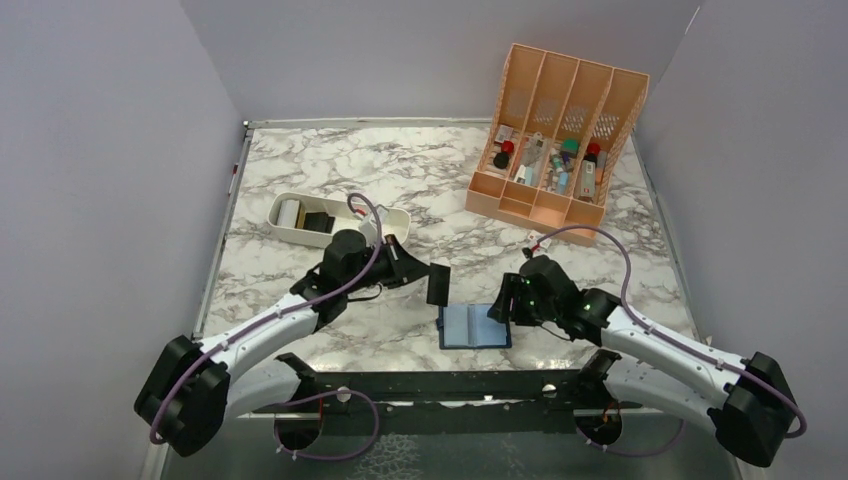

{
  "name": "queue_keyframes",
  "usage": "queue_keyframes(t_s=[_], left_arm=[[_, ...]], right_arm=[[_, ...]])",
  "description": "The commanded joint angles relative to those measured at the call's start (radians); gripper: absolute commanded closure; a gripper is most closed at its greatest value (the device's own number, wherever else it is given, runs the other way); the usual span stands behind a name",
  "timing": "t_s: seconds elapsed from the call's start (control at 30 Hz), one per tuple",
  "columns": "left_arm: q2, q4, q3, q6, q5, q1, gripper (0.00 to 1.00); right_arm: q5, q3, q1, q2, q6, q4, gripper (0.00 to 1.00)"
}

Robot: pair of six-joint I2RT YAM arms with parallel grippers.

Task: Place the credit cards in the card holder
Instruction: Insert the credit card into the card holder.

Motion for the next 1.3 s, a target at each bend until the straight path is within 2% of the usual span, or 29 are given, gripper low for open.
queue_keyframes(t_s=[0.0, 0.13, 0.33, 0.77, 1.27], left_arm=[[0.021, 0.188, -0.063, -0.098, -0.143, -0.109, 1.0], [0.079, 0.262, -0.094, -0.132, -0.226, -0.205, 1.0], [0.148, 0.338, -0.121, -0.154, -0.284, -0.271, 1.0], [0.183, 0.378, -0.18, -0.186, -0.379, -0.304, 1.0], [0.306, 0.433, -0.192, -0.207, -0.421, -0.365, 1.0]], right_arm=[[0.066, -0.001, 0.005, 0.029, 0.005, 0.018, 0.44], [0.132, -0.011, 0.005, 0.078, 0.056, -0.011, 0.45], [0.08, -0.048, 0.005, 0.124, 0.074, 0.046, 0.47], [-0.021, -0.073, 0.005, 0.177, 0.088, 0.113, 0.6], [-0.041, -0.089, 0.004, 0.179, 0.091, 0.126, 0.63]])
